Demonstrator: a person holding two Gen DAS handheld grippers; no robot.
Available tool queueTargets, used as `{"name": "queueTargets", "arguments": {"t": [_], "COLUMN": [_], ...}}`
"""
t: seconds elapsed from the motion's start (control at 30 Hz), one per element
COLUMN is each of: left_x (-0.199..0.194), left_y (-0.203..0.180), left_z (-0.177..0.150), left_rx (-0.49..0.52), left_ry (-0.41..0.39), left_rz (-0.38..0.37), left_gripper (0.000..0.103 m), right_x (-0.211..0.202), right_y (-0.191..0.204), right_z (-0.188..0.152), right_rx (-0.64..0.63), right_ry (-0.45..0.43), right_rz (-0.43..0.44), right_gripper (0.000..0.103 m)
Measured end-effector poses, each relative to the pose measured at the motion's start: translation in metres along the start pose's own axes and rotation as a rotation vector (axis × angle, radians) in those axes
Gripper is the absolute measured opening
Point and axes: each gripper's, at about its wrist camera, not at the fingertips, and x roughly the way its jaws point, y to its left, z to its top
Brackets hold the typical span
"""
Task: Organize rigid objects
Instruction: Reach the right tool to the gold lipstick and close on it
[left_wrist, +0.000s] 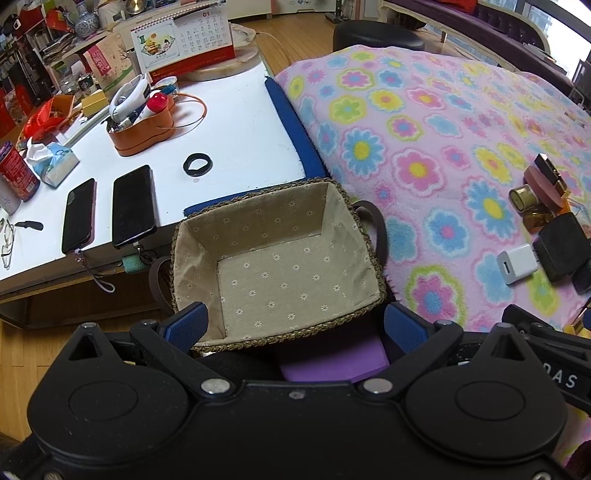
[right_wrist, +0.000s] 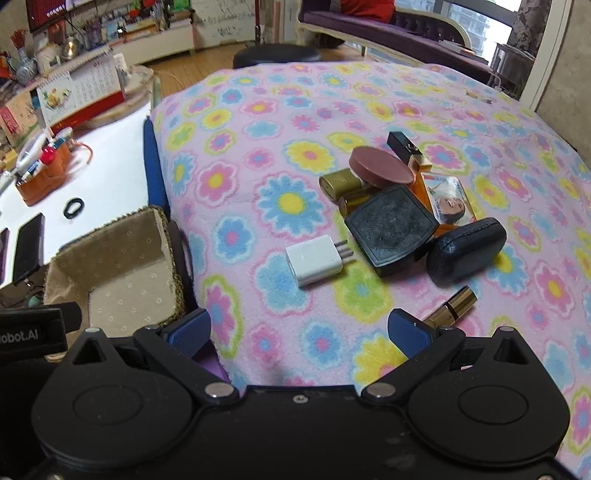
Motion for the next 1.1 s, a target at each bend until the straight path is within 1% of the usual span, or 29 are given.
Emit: {"name": "queueTargets", "arguments": {"t": [0.07,0.2,0.33,0.4,0.43,0.5,0.6,0.73,0.83,0.93,1.03,1.07,1.1], "left_x": [-0.001,-0.003,-0.003,-0.002,-0.002,-0.001,0.0,0.0,0.001,0.003,0.003,0.003,0.003], "left_y": [-0.001,-0.005,-0.009,-0.012,-0.014,-0.018,-0.024,-0.028,-0.031,-0.035,-0.042,-0.045,-0.049], "left_z": [0.0,0.0,0.002,0.002,0.001,0.001,0.0,-0.001,0.0,0.001,0.002,0.003,0.003], "left_rx": [0.006,0.024,0.036,0.047,0.054,0.068,0.09,0.106,0.109,0.118,0.134,0.139,0.148], "left_ry": [-0.01,-0.022,-0.013,-0.002,0.003,0.011,0.015,0.016,0.028,0.035,0.032,0.031,0.031], "left_rz": [-0.007,-0.02,-0.056,-0.074,-0.081,-0.084,-0.089,-0.085,-0.103,-0.107,-0.111,-0.111,-0.109], "left_gripper": [0.098,0.096,0.095,0.094,0.092,0.092,0.092,0.092,0.092,0.092,0.092,0.092,0.092], "right_x": [-0.005,-0.01,-0.008,-0.005,-0.004,-0.001,0.004,0.013,0.02,0.035,0.051,0.053,0.053], "right_y": [-0.006,-0.031,-0.065,-0.076,-0.081,-0.09,-0.099,-0.104,-0.111,-0.119,-0.128,-0.131,-0.136], "right_z": [-0.004,-0.017,-0.034,-0.042,-0.046,-0.052,-0.057,-0.056,-0.051,-0.046,-0.044,-0.044,-0.044], "right_rx": [-0.033,-0.137,-0.222,-0.262,-0.274,-0.274,-0.266,-0.293,-0.306,-0.319,-0.299,-0.284,-0.263], "right_ry": [-0.041,-0.11,-0.142,-0.152,-0.156,-0.158,-0.165,-0.198,-0.215,-0.199,-0.165,-0.166,-0.173], "right_rz": [0.005,-0.028,-0.056,-0.068,-0.062,-0.02,0.045,0.055,0.072,0.09,0.131,0.165,0.195], "right_gripper": [0.102,0.102,0.101,0.096,0.094,0.09,0.088,0.088,0.089,0.089,0.088,0.084,0.073]}}
